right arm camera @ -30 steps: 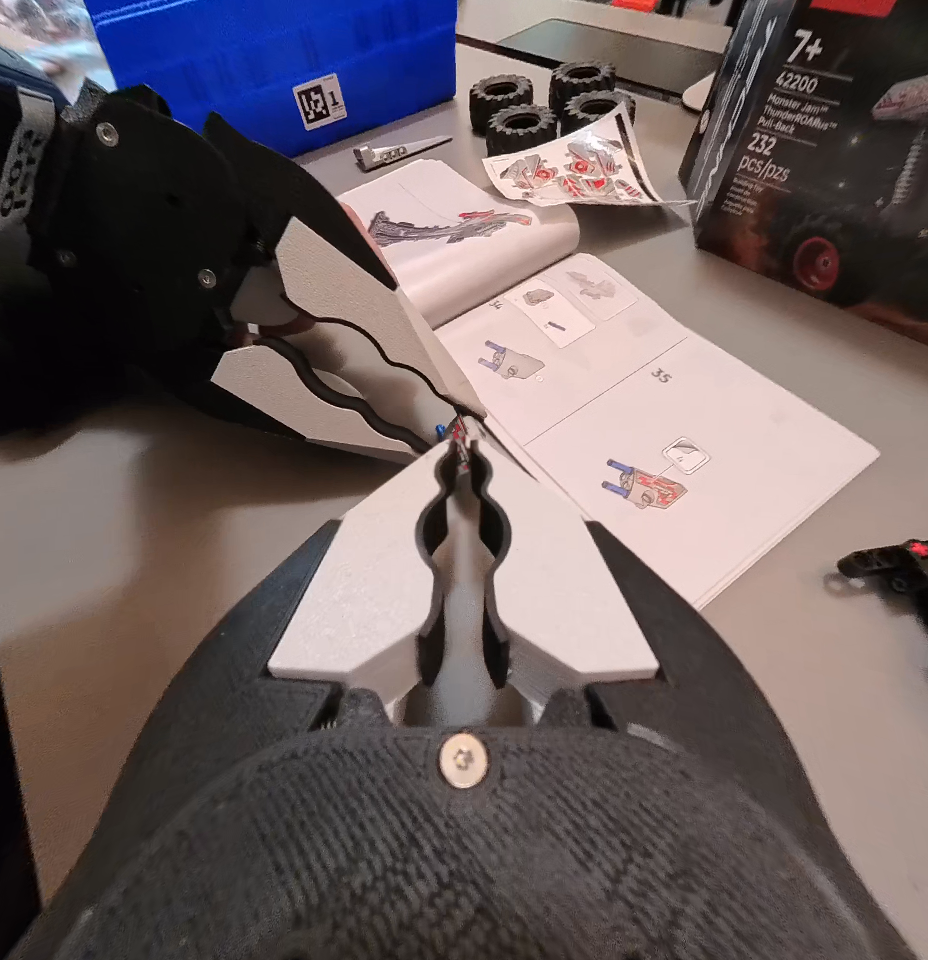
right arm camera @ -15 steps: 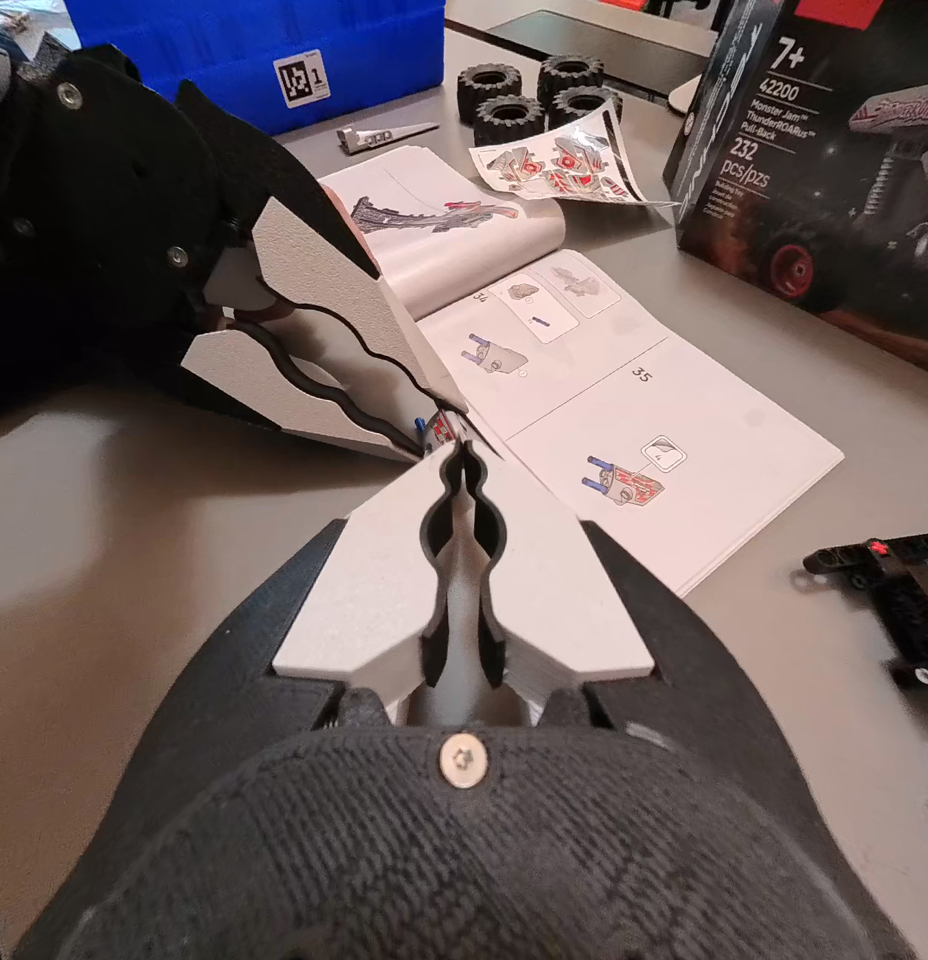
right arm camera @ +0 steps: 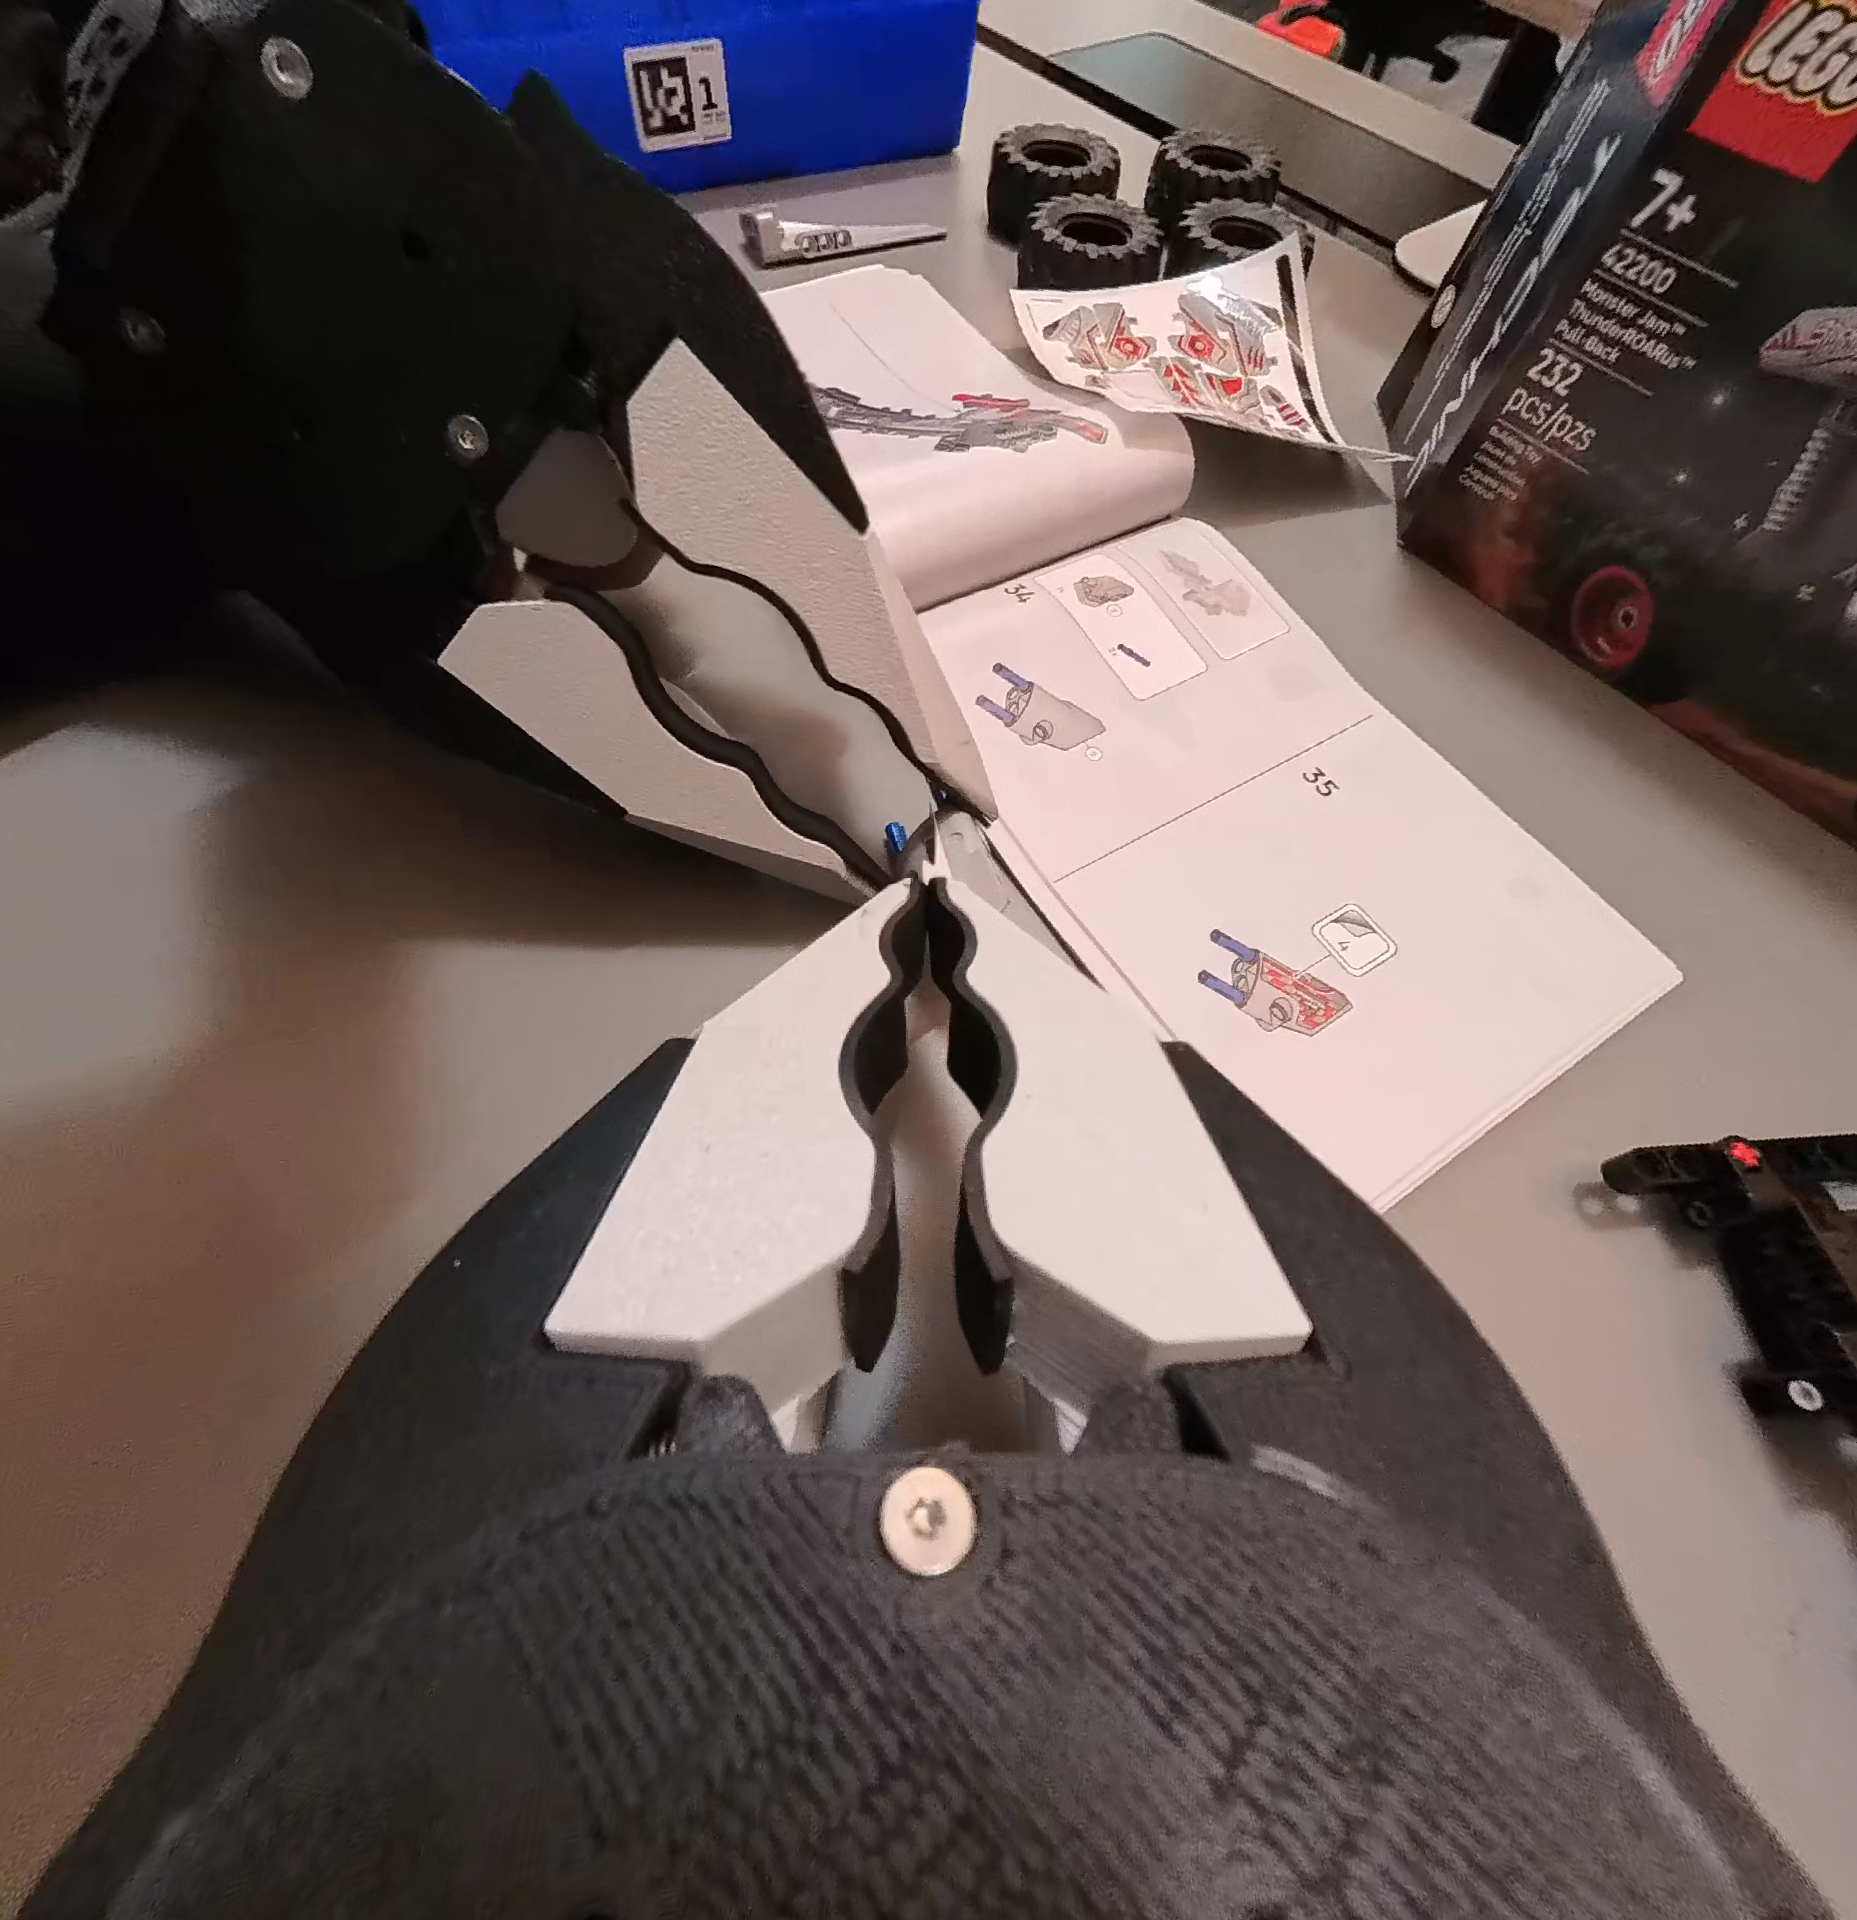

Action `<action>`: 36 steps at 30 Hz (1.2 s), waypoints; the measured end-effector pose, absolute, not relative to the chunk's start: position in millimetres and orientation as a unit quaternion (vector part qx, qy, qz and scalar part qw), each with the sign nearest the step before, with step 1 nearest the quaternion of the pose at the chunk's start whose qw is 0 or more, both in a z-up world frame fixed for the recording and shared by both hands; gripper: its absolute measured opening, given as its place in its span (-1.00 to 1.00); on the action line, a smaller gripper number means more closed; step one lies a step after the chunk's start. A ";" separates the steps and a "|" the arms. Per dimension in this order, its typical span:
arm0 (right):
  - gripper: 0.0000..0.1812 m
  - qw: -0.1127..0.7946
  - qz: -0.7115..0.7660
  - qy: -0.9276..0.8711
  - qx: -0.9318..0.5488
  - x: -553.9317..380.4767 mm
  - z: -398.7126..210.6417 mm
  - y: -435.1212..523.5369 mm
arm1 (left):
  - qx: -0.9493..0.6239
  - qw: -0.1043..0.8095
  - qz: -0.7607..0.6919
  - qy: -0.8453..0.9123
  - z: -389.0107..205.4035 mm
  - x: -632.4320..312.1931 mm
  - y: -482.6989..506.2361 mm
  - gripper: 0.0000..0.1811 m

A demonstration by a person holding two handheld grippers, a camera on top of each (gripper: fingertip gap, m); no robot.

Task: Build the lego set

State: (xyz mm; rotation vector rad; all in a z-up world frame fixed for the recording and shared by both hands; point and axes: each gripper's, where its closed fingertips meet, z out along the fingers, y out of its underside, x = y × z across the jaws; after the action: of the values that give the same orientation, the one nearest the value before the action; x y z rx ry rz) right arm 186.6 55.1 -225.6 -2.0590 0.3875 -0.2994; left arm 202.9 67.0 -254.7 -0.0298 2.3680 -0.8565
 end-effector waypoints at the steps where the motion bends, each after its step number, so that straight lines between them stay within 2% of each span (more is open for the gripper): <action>1: -1.00 0.489 -0.126 0.157 -0.848 186.4 -225.5 55.4 | -0.012 0.306 -0.324 0.895 -254.7 202.9 67.0 -0.75; 36: -1.00 0.464 -0.169 0.136 -0.859 175.5 -233.6 59.5 | -0.021 0.303 -0.325 0.896 -254.7 203.4 65.3 -0.76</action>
State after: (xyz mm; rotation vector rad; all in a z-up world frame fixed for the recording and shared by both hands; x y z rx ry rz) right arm 175.5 59.5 -233.6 -2.1103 0.3331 -0.4141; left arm 203.4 65.3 -254.7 -0.0549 2.3735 -0.8616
